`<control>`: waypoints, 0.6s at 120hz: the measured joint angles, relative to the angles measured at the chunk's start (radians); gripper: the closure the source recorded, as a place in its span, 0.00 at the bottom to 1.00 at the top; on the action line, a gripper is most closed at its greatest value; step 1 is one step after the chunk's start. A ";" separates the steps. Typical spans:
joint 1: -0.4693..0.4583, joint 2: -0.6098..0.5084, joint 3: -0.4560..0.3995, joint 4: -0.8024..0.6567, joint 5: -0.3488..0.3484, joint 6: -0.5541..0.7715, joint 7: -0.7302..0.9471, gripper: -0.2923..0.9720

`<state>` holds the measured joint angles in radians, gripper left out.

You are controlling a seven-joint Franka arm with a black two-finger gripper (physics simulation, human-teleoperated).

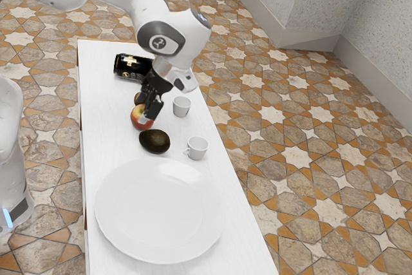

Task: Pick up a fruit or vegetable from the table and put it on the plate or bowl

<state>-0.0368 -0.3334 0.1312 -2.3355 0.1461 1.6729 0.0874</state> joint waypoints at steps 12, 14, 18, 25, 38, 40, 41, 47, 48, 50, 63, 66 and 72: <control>0.000 0.006 0.001 -0.006 0.000 0.008 -0.002 0.23; 0.000 0.007 0.001 -0.007 0.000 0.009 -0.002 0.23; 0.000 0.008 0.001 -0.008 0.000 0.011 -0.003 0.23; 0.000 0.010 0.008 -0.014 0.000 0.017 -0.004 0.23; 0.000 0.013 0.019 -0.024 0.000 0.028 -0.005 0.23; 0.000 0.014 0.019 -0.024 0.000 0.029 -0.005 0.23; 0.000 0.014 0.020 -0.024 0.000 0.030 -0.005 0.23; 0.000 0.016 0.020 -0.025 0.000 0.034 -0.006 0.23; 0.000 0.017 0.020 -0.025 0.000 0.035 -0.006 0.23; 0.000 0.018 0.020 -0.025 0.000 0.036 -0.006 0.23; 0.000 0.026 0.021 -0.026 0.000 0.048 -0.007 0.23; 0.000 0.028 0.021 -0.026 0.000 0.050 -0.007 0.23; 0.000 0.030 0.021 -0.026 -0.001 0.053 -0.007 0.23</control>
<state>-0.0367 -0.3033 0.1519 -2.3612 0.1455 1.7260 0.0801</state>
